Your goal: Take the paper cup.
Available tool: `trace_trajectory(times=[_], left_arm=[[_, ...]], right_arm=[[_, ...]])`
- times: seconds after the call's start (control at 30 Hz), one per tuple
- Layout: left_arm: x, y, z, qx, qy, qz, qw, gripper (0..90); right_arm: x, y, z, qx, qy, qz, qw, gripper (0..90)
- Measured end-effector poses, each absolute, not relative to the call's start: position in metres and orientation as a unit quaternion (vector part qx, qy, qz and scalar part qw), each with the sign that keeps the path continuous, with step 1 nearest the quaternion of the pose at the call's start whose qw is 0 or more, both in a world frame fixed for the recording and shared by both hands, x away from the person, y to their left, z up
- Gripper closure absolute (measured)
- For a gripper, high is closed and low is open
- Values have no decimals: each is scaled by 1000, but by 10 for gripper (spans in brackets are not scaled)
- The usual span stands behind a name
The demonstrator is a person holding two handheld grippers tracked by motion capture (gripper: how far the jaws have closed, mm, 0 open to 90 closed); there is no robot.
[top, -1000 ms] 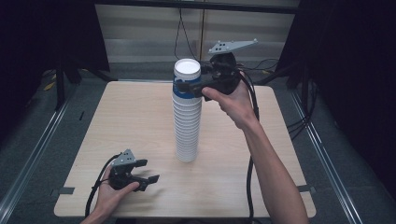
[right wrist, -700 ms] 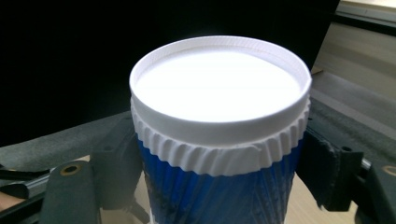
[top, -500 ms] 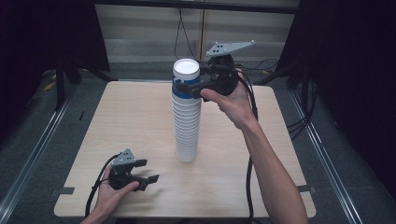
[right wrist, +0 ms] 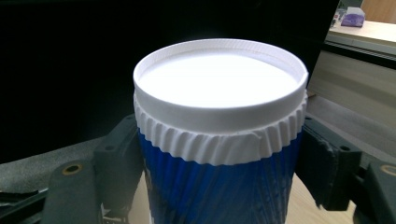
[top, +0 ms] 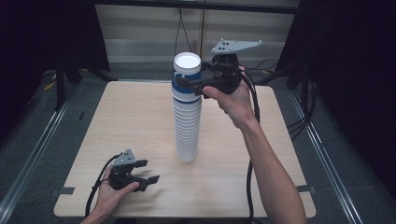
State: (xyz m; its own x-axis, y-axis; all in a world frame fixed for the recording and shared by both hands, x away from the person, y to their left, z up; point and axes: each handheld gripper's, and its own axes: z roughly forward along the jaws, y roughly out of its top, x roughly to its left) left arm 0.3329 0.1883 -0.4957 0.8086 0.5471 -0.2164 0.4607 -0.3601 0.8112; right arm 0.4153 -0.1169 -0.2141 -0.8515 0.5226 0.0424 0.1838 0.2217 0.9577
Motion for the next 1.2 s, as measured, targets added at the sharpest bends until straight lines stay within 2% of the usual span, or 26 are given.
trace_trajectory(times=[0.37, 1.2], left_arm=[[333, 188, -496, 824, 307, 45, 474, 180], [333, 187, -497, 825, 304, 44, 474, 180]], right_arm=[[412, -122, -209, 231, 741, 611, 156, 252], [406, -132, -193, 221, 699, 664, 145, 255]])
